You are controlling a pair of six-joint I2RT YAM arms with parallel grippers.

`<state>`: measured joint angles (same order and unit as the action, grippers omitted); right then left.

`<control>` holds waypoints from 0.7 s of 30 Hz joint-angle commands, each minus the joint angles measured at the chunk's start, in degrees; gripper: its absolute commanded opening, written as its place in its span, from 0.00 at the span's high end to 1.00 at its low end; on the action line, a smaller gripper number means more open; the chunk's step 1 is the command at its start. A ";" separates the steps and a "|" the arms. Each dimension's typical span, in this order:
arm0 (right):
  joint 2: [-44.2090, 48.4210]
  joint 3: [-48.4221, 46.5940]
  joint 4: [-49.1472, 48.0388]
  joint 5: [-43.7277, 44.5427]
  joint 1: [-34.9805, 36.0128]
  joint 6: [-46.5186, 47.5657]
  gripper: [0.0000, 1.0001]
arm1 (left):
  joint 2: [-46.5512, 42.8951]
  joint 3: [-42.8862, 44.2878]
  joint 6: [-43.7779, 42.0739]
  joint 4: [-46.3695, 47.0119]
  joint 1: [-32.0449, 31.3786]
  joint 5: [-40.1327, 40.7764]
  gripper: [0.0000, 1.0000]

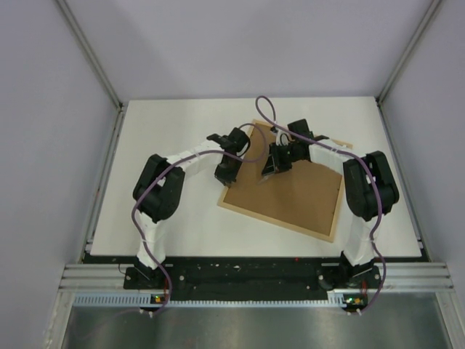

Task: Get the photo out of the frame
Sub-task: Adjust the photo frame item on the photo frame.

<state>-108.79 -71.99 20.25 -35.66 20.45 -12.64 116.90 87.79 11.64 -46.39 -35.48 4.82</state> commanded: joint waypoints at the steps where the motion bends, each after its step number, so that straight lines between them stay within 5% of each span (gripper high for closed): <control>1: 0.34 1.32 0.84 3.40 -0.06 2.19 1.00 | 1.05 -0.42 -0.65 1.56 2.17 -2.00 1.00; 10: 0.33 1.15 0.84 2.52 -0.06 2.10 1.00 | -4.04 -4.55 2.68 4.64 2.96 -4.55 1.00; 21: 0.34 0.80 0.84 1.12 -0.14 2.36 1.00 | -11.34 -8.68 6.81 9.65 7.70 -18.43 1.00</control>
<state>-108.79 -71.99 20.60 -36.34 20.45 -12.60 111.24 79.48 16.01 -38.70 -30.30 -6.39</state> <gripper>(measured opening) 0.146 0.093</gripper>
